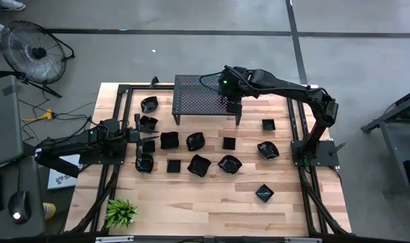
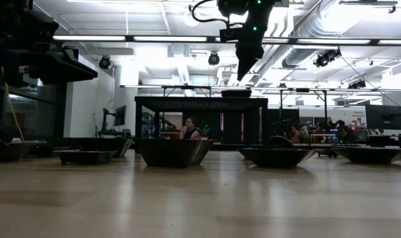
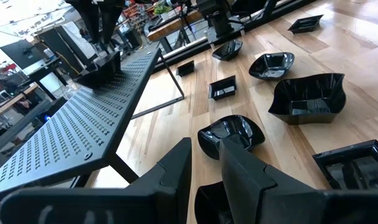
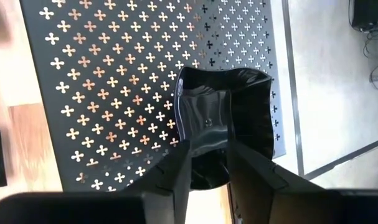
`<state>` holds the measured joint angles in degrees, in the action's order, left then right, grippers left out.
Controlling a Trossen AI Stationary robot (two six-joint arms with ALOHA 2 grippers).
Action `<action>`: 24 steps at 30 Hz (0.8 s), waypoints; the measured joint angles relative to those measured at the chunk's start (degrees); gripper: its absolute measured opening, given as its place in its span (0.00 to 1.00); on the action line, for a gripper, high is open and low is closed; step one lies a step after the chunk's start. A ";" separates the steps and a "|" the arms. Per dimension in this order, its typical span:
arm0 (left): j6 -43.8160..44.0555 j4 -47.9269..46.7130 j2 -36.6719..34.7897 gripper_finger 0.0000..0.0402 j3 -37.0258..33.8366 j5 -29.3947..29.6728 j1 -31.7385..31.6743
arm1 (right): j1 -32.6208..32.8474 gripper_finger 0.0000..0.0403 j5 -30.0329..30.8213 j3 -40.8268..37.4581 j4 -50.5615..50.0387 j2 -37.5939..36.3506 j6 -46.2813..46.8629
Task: Pick & Place Mini shaped plates
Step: Stack the black distorted square plate on top of the black distorted square plate on the shelf
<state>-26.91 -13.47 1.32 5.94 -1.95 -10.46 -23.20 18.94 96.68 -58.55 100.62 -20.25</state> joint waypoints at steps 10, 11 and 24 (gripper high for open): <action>-0.01 0.01 0.00 0.20 0.00 0.00 -0.01 | 3.08 0.26 -0.48 0.00 -1.20 0.00 2.25; 0.01 0.00 0.01 0.20 0.01 -0.01 0.00 | 3.81 0.26 -0.50 0.00 -1.20 0.00 2.25; 0.01 0.01 0.00 0.20 0.00 0.00 -0.01 | 14.08 0.26 -5.99 0.00 0.00 0.00 12.00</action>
<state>-26.90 -13.47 1.32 5.94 -1.95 -10.47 -9.13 12.95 96.68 -58.55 100.62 -8.25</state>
